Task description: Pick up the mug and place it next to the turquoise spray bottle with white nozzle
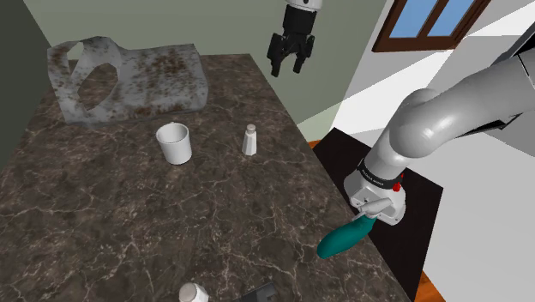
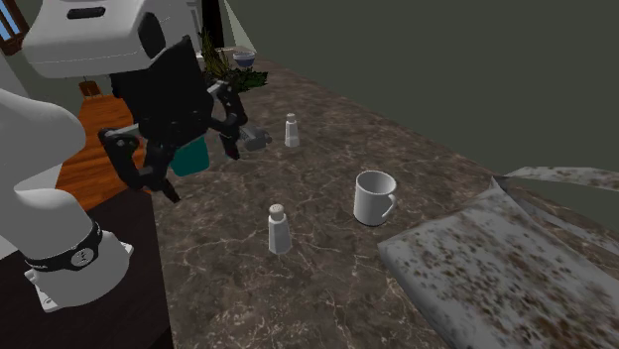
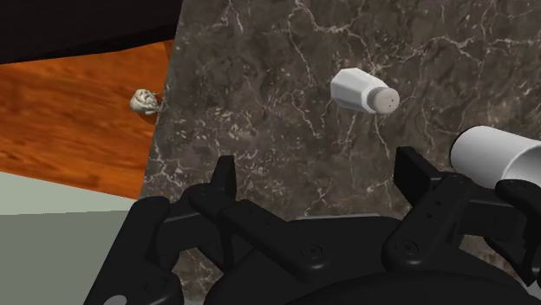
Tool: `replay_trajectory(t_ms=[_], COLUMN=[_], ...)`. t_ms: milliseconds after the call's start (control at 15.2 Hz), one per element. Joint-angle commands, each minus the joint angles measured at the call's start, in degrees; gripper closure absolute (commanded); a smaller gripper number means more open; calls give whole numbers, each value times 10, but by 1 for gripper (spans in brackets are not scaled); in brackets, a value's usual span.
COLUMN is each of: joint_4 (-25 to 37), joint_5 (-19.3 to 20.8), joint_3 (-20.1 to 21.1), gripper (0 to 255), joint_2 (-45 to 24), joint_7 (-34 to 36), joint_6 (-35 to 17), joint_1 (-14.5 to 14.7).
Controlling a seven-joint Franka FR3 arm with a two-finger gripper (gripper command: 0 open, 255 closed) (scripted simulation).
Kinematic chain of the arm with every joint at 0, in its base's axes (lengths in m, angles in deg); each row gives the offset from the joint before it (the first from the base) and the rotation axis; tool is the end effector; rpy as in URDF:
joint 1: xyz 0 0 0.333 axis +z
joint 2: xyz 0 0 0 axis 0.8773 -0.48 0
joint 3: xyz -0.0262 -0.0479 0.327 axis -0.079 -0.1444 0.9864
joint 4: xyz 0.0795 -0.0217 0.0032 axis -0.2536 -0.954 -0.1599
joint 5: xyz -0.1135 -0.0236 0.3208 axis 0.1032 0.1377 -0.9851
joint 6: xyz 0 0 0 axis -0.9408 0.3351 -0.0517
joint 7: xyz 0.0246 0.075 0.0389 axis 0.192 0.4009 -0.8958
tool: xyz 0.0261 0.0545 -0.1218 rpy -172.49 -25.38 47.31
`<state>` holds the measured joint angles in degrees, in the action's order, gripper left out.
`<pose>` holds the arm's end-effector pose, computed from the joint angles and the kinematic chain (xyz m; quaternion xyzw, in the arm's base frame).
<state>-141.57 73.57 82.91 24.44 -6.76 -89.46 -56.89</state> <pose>0.3032 0.0865 0.5046 -0.9945 0.0776 0.0157 0.0690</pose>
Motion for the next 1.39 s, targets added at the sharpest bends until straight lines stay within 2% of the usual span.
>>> replay_trajectory(t_ms=[0, 330, 660, 1056, 1320], joint_4=[4, 33, 81, 164, 236], joint_5=[-8, -11, 13, 84, 149], joint_3=[24, 79, 129, 174, 184], gripper=[0, 0, 0, 0, 0], joint_2=[-29, -112, -208, -338, -431], joint_7=[24, 85, 155, 257, 328], joint_6=[-33, -104, -164, -216, -231], joint_1=[7, 19, 25, 36, 58])
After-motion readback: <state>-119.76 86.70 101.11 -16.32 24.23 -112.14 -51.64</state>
